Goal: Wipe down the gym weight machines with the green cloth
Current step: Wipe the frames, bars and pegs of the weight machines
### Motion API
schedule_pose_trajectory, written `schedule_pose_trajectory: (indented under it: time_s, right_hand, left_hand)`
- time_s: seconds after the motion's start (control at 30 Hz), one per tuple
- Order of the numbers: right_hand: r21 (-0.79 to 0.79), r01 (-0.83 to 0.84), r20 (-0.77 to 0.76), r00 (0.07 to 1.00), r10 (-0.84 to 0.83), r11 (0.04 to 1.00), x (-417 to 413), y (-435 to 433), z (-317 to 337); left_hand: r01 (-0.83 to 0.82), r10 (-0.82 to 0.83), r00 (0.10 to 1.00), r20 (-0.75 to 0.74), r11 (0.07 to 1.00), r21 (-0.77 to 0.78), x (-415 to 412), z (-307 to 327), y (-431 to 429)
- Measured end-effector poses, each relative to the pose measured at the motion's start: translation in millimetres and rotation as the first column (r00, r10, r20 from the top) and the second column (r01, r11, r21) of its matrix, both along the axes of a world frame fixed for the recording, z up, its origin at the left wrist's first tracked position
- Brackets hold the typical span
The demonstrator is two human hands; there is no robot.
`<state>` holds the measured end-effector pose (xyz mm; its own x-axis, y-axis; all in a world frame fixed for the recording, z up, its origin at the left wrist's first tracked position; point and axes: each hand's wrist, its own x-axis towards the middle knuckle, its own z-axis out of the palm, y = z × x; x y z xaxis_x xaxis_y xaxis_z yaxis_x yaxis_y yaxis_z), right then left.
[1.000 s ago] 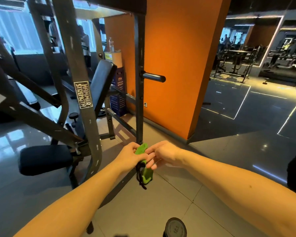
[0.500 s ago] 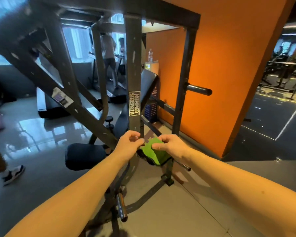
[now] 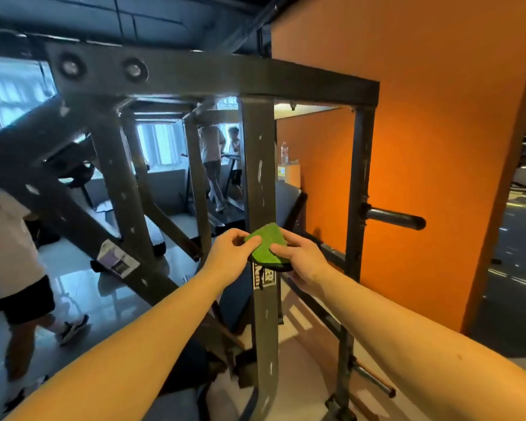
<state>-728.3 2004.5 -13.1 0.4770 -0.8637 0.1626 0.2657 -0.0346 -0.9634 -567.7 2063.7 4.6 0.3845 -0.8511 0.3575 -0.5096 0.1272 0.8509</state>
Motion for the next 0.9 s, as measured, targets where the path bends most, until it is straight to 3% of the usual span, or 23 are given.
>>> schedule_pose_trajectory:
  time_s: [0.13,0.33,0.47,0.57,0.7,0.8,0.9]
  right_hand:
    - [0.073,0.045,0.112,0.992,-0.053,0.996,13,-38,27]
    - [0.125,0.041,0.147,0.987,-0.059,0.991,41,-76,49]
    - [0.032,0.264,0.165,0.950,-0.266,0.964,53,-85,84]
    - [-0.172,0.569,0.140,0.822,-0.552,0.804,62,-87,124]
    - [-0.438,0.749,0.272,0.638,-0.721,0.497,75,-95,188]
    - [-0.637,0.741,0.327,0.507,-0.797,0.210,96,-112,219]
    - [-0.703,0.702,0.339,0.467,-0.816,0.109,117,-127,213]
  left_hand:
    - [0.055,-0.053,0.998,0.036,0.997,-0.052,15,21,-36]
    - [0.171,-0.159,0.977,0.140,0.982,-0.083,37,46,-84]
    - [0.066,-0.034,0.994,0.104,0.947,-0.314,57,73,-105]
    - [0.034,0.016,0.994,0.110,0.898,-0.438,75,105,-121]
    - [0.158,-0.098,0.982,0.159,0.887,-0.434,85,140,-143]
    - [0.204,-0.172,0.979,0.111,0.871,-0.447,90,145,-157]
    - [0.250,-0.248,0.967,0.066,0.853,-0.457,97,141,-164]
